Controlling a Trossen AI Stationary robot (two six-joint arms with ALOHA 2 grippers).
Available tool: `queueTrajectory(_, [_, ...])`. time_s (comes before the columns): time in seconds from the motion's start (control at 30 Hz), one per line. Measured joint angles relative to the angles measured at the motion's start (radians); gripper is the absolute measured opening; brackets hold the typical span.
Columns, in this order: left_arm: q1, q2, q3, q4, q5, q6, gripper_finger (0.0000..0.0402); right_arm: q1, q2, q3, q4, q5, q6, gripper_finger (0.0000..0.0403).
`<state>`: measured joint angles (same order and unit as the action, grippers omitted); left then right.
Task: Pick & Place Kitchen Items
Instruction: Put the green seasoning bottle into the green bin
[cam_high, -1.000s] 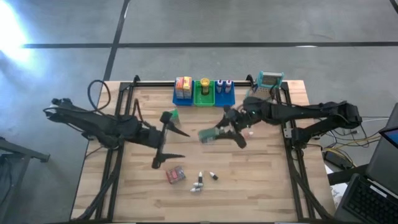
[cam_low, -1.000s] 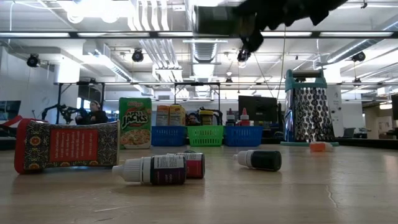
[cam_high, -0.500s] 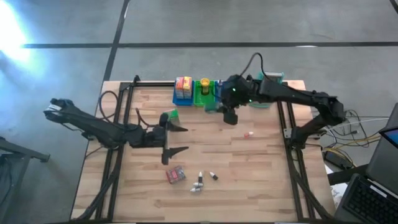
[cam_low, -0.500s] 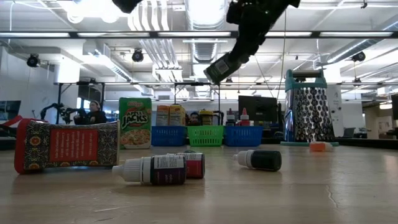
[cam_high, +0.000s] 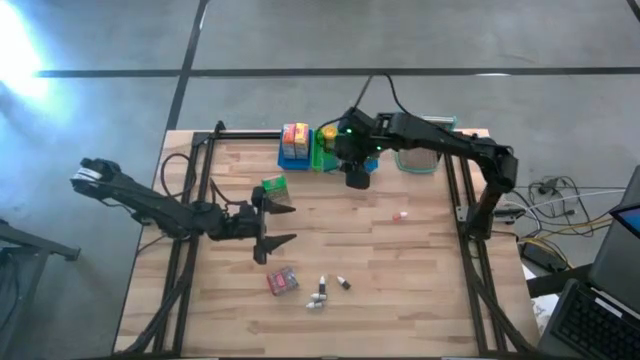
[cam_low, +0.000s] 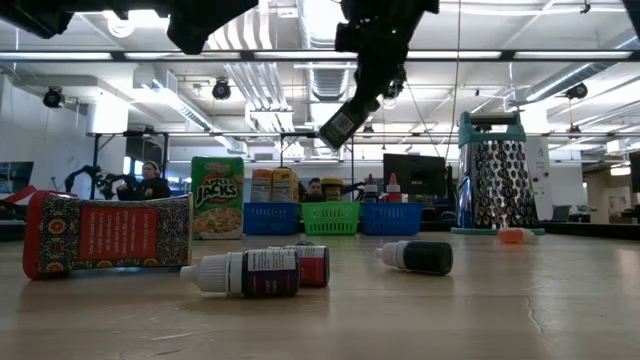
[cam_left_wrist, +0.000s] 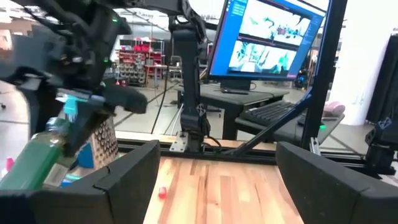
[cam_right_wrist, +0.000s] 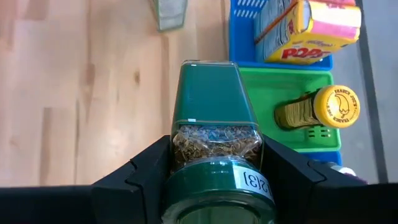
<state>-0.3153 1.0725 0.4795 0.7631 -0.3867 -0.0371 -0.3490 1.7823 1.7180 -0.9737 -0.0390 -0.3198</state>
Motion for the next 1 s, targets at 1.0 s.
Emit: queueTrajectory(1.0, [0.002,0.001,-0.011,-0.071,-0.001,0.014,0.0326,-0.116,0.480,0.599,-0.310,0.069,-0.134,0.0194])
